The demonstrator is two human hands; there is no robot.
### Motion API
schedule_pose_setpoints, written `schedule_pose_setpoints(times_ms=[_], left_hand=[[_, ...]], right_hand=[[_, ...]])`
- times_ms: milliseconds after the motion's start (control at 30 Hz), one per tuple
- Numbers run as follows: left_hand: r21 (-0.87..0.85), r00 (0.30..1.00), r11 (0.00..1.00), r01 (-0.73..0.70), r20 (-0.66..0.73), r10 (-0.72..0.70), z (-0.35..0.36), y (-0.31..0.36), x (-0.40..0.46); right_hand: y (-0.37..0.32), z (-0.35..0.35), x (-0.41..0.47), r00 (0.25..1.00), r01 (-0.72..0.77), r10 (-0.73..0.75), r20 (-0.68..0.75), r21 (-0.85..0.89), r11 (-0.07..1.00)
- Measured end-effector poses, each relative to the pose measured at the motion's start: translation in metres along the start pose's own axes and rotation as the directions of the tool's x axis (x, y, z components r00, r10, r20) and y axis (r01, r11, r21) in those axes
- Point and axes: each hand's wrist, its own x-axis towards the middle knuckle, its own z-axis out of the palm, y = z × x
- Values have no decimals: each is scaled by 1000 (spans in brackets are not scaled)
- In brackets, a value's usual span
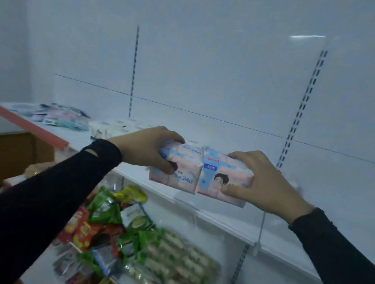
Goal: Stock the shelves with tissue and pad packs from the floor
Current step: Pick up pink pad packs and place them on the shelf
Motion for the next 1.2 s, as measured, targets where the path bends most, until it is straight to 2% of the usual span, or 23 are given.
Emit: schedule_pose_setpoints(times_ms=[100, 267, 433, 633, 867, 1033, 1200], left_hand=[[-28, 997, 999, -46, 60, 47, 48, 37, 51], [-85, 986, 993, -83, 135, 94, 113, 60, 110], [-143, 989, 984, -110, 87, 123, 154, 59, 144], [-80, 980, 982, -171, 85, 178, 165, 40, 167], [-110, 966, 962, -250, 42, 255, 177, 38, 180], [-73, 964, 961, -265, 15, 267, 179, 42, 184], [-61, 963, 963, -262, 54, 265, 177, 41, 180]], right_hand=[[57, -13, -26, 995, -96, 96, -10, -7, 995], [121, -9, -48, 978, -207, 207, -31, -13, 978], [154, 6, -48, 943, -325, 324, -72, 3, 946], [157, 19, -51, 896, -444, 427, -124, -194, 875], [157, 26, -34, 851, -524, 519, -84, -56, 850], [157, 26, -25, 835, -550, 549, -34, -62, 833], [157, 26, -29, 842, -537, 539, -20, -127, 834]])
